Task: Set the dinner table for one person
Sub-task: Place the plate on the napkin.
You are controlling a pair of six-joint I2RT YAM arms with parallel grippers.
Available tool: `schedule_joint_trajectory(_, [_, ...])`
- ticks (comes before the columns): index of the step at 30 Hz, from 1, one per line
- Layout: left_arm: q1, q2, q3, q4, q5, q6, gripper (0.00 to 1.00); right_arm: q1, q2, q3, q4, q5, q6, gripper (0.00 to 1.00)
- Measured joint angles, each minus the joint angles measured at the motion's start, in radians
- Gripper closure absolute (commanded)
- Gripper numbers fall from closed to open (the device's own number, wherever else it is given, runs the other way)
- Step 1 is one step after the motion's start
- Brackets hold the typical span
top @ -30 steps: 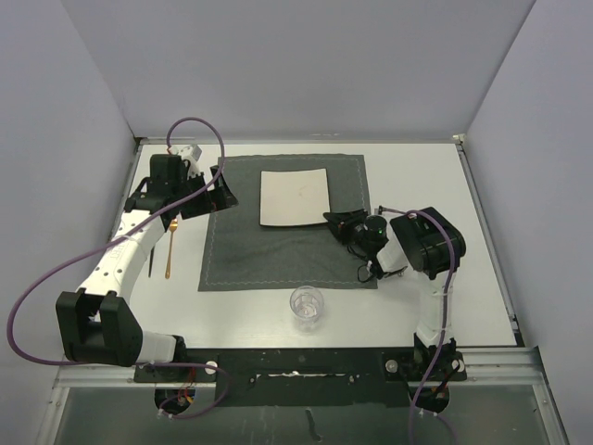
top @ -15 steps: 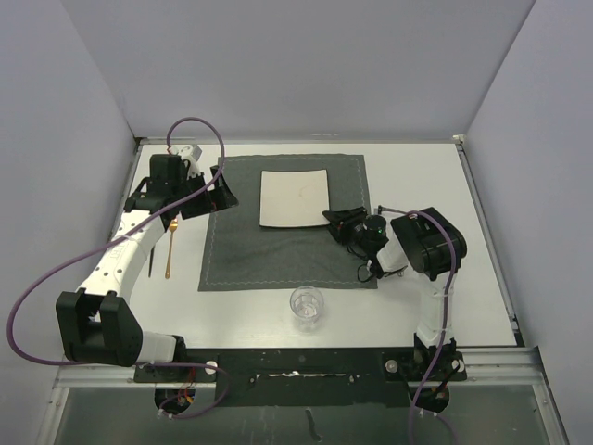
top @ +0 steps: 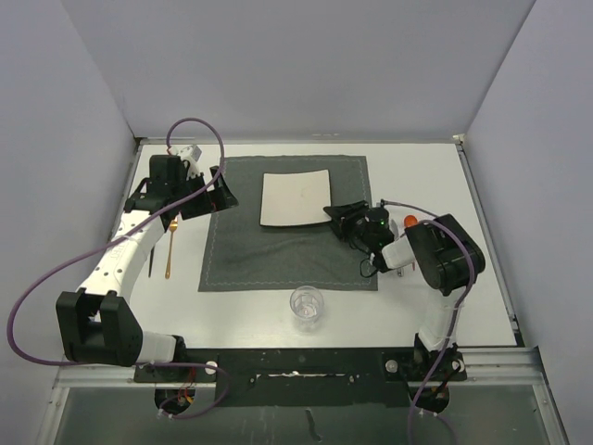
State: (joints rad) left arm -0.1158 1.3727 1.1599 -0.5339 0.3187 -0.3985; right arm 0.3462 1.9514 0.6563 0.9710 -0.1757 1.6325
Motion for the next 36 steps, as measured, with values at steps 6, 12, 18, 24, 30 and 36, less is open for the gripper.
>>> schedule_joint_trajectory(6, [0.001,0.000,0.000,0.000,0.001,0.000,0.02,-0.006,-0.128,0.013,-0.195,0.000,-0.054,0.62])
schedule_joint_trajectory(12, [0.002,0.000,-0.001,0.000,0.001,0.000,0.02,-0.013,-0.137,0.027,-0.285,-0.002,-0.066,0.62])
schedule_joint_trajectory(18, [0.003,0.000,-0.005,0.000,0.001,0.000,0.02,-0.013,-0.105,0.041,-0.341,-0.016,-0.066,0.61])
schedule_joint_trajectory(24, [0.007,0.000,-0.005,0.000,0.003,0.000,0.02,-0.013,-0.103,0.074,-0.431,-0.029,-0.077,0.58])
schedule_joint_trajectory(30, [0.008,0.000,-0.005,0.000,0.004,0.000,0.02,-0.013,-0.103,0.125,-0.542,-0.038,-0.105,0.53])
schedule_joint_trajectory(36, [0.011,0.000,-0.005,0.000,0.008,-0.001,0.02,-0.013,-0.104,0.205,-0.705,-0.038,-0.154,0.48])
